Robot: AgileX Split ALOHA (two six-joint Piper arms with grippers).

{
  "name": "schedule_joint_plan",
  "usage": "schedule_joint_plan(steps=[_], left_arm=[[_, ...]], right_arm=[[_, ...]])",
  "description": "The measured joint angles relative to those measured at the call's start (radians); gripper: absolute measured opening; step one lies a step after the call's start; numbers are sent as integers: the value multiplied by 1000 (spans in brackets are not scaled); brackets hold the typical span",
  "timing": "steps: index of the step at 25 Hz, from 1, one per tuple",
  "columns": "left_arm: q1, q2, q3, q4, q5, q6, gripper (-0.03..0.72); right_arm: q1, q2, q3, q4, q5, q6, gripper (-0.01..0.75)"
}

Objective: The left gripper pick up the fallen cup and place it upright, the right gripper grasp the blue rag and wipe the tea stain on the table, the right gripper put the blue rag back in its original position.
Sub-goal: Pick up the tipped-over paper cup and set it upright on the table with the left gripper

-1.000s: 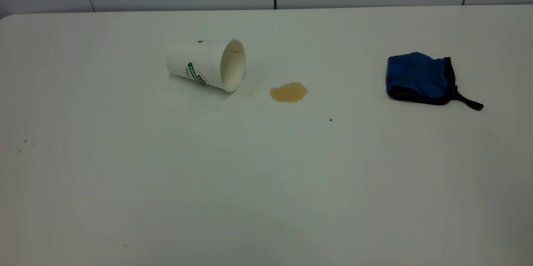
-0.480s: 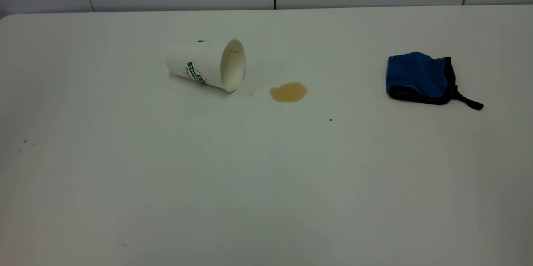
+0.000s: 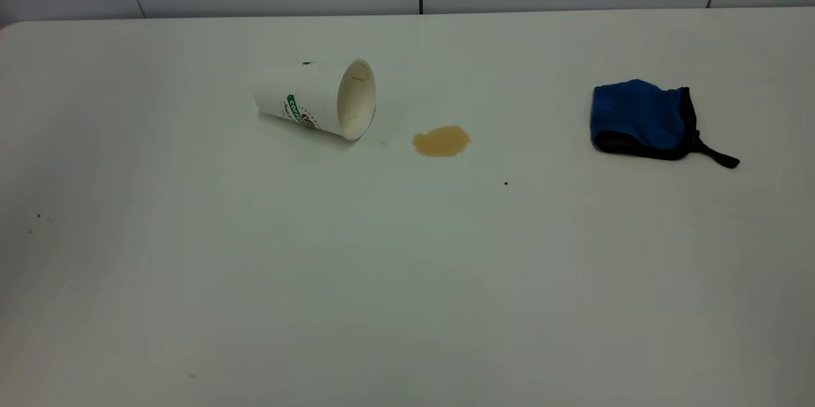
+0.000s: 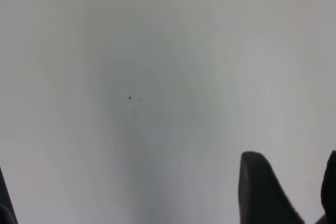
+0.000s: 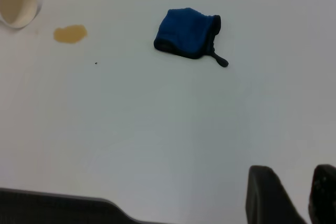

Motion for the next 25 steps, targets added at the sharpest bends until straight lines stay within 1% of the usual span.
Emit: schedule_joint_plan(steps=[8,11,13,16,20,22,25], left_arm=[[-253,342,-216,301,-3,-278,319],[-330,461,-282,429,-9,-406,319],[-358,519,-314,485,-14,-445,319],[-390,611,-359,566,-30,-457,319],[-407,727,-428,589,-56,-464,325],[-410,781,-470,585,-57,-464,362],[-417,861,-540,584,-57,-450,462]], right_arm=[[0,0,0,0,0,0,238],[0,0,0,0,0,0,238],[0,0,0,0,0,0,238],[0,0,0,0,0,0,238],[0,0,0,0,0,0,238],[0,0,0,0,0,0,238],[0,0,0,0,0,0,238]])
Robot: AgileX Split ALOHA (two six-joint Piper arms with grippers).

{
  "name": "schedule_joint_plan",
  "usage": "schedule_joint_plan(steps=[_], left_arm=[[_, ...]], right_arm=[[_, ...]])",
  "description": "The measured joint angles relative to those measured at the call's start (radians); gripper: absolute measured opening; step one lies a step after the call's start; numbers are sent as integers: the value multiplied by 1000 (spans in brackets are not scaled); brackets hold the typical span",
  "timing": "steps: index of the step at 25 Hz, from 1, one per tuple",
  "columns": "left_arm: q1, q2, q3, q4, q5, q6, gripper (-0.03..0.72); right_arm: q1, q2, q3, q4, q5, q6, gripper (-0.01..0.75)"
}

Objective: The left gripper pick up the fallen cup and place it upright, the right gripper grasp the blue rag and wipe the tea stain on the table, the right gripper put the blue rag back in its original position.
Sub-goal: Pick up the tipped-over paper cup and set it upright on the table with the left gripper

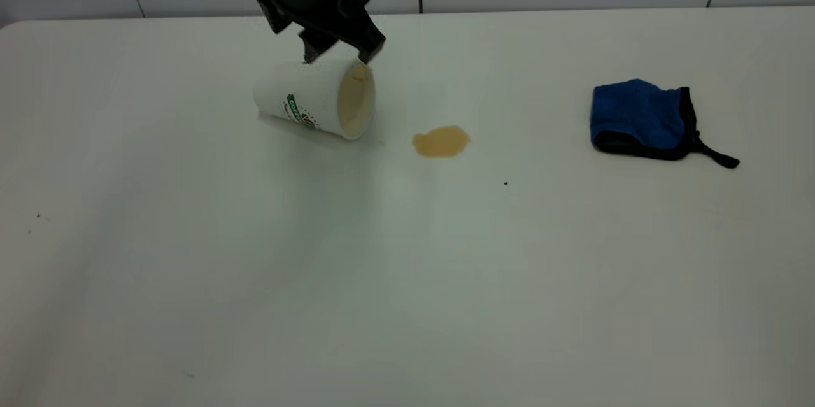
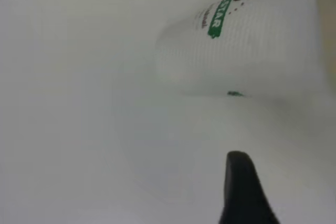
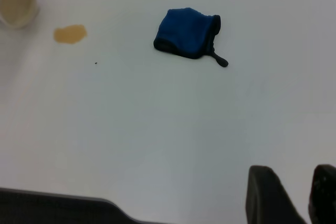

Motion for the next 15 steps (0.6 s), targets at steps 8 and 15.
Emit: schedule_joint_plan(steps=[8,15], left_arm=[[-1,179,-131,70,-22,-1,620],[-7,290,-232,157,-27,-41,612]], right_arm=[[0,0,0,0,0,0,238],[0,0,0,0,0,0,238]])
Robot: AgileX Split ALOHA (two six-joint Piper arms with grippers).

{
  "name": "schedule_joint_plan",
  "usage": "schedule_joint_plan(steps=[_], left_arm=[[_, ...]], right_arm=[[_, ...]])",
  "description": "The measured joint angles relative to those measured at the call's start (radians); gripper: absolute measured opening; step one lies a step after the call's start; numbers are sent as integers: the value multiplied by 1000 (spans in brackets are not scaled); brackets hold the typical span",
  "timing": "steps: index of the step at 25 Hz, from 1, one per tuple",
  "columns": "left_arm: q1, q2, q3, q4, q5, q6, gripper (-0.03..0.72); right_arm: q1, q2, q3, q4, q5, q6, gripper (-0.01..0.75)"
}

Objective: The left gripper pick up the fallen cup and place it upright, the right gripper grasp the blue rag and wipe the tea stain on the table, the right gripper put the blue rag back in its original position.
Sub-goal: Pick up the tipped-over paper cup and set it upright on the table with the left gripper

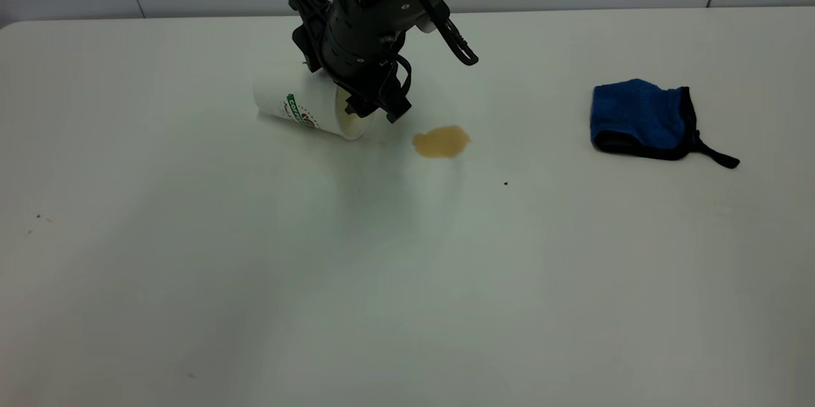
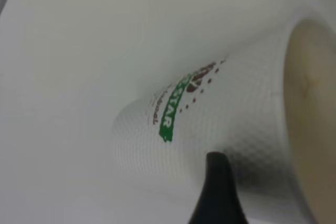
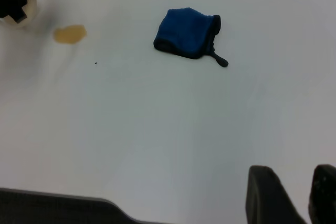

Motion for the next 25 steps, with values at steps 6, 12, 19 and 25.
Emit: schedule_joint_plan(steps=[6,12,19,25], left_arm=[[-2,46,-11,169,-2,-167,576],[-2,57,-11,266,44,-255,410],[-2,37,-11,307,136,-242,35],[42,-151,-11,15,131,-19,17]], right_arm=[[0,0,0,-1,0,0,238],[0,0,0,-2,0,0,238],[0,0,0,-2,0,0,238],[0,0,0,-2,0,0,238]])
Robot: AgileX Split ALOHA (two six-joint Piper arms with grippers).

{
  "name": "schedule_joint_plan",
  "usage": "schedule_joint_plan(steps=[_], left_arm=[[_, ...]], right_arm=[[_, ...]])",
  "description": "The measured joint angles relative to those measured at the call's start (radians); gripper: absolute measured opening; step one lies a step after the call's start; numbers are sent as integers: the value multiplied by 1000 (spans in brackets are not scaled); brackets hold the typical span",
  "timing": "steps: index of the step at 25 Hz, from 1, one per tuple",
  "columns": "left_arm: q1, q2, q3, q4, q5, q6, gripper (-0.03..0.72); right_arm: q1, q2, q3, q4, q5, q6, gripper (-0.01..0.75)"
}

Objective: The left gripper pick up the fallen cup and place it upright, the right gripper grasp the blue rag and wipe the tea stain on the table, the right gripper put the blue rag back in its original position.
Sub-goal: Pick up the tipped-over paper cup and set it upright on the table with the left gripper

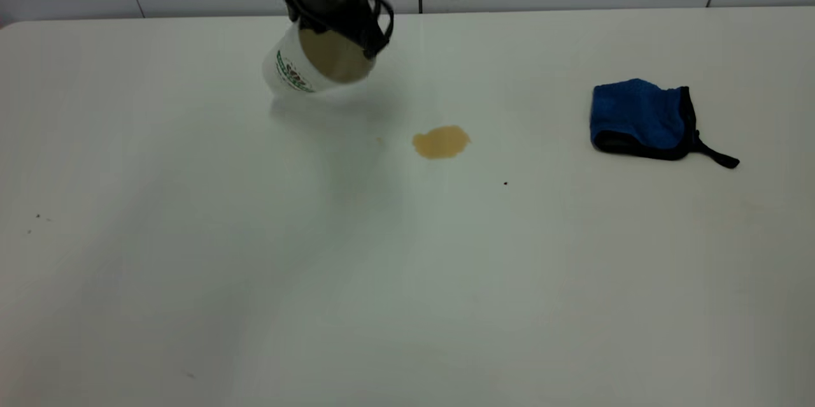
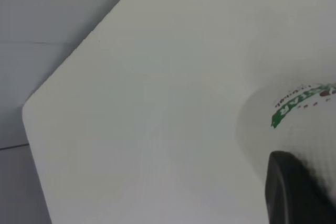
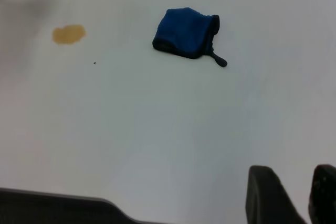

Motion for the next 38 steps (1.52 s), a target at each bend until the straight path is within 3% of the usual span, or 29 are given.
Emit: schedule_joint_plan(steps=[6,11,15,21,31,35,38], left_arm=[[158,-178,0,-470,19,412,17],[311,-199,0,-873,37,760,17],[422,-192,0,-1112,48,970,17],[502,-105,0,-1218,21,1035,17],[506,11,2,-1269,-97,1054,39],[506,31,2,-1274,-106,1054,86],[506,34,2,-1291,-112,1054,166]], right_arm=[[0,0,0,0,0,0,238],[0,0,0,0,0,0,238],[0,0,0,0,0,0,238],[0,0,0,0,0,0,238],[0,0,0,0,0,0,238],[0,0,0,0,0,0,238],[0,0,0,0,0,0,238]])
